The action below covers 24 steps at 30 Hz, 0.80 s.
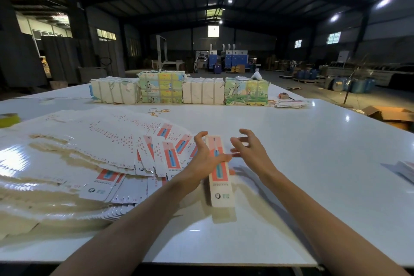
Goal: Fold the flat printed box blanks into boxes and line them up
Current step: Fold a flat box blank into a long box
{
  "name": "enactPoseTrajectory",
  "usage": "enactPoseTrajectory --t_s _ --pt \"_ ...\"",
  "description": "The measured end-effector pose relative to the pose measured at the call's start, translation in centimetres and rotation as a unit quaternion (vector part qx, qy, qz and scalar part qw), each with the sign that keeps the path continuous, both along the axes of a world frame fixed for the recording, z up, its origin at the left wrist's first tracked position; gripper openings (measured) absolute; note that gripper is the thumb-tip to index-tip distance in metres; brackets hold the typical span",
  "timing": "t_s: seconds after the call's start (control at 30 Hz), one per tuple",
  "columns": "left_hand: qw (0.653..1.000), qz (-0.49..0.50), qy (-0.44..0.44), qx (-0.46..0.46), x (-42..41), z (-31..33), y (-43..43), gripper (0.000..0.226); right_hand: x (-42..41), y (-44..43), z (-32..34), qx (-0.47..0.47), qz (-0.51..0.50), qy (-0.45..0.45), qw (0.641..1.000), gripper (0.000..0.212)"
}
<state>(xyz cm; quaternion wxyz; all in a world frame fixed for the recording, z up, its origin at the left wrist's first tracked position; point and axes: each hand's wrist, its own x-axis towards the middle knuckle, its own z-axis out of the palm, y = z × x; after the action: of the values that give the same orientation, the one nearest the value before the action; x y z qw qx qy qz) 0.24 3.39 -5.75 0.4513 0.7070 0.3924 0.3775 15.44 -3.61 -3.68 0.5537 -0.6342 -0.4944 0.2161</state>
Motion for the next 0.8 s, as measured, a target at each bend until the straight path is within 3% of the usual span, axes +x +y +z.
enactPoseTrajectory --t_s 0.07,0.17,0.3,0.37,0.47,0.57,0.63,0.8 --pt "0.998 0.033 -0.041 -0.045 -0.3 0.0 0.7 0.091 -0.9 -0.5 0.5 -0.031 -0.017 -0.083 0.996 0.045" --pt "0.986 0.092 -0.075 -0.115 -0.2 0.8 1.0 0.096 -2.8 -1.6 1.4 -0.114 0.079 -0.206 0.969 0.054" --pt "0.976 0.122 -0.129 -0.124 0.7 0.8 1.2 0.086 -4.8 -2.9 2.2 -0.14 0.108 -0.253 0.951 0.081" --pt "0.973 0.114 -0.162 -0.118 0.9 0.7 1.1 0.075 -5.2 -3.2 1.7 -0.147 0.086 -0.307 0.936 0.07" --pt "0.971 0.006 -0.196 -0.137 0.8 0.6 0.5 0.057 -5.1 -4.2 0.3 -0.128 0.008 -0.366 0.922 0.055" --pt "0.996 -0.039 0.026 0.076 0.0 0.5 0.3 0.063 -3.2 -5.2 -0.4 -0.098 -0.083 -0.421 0.898 0.064" --pt "0.954 0.003 0.204 0.218 -0.5 -0.8 1.3 0.059 -0.9 -6.1 -0.5 -0.105 -0.12 -0.425 0.891 0.068" --pt "0.881 -0.002 0.377 0.285 -1.7 -2.3 1.6 0.05 7.4 -9.6 -0.6 -0.168 -0.221 -0.465 0.841 0.06"
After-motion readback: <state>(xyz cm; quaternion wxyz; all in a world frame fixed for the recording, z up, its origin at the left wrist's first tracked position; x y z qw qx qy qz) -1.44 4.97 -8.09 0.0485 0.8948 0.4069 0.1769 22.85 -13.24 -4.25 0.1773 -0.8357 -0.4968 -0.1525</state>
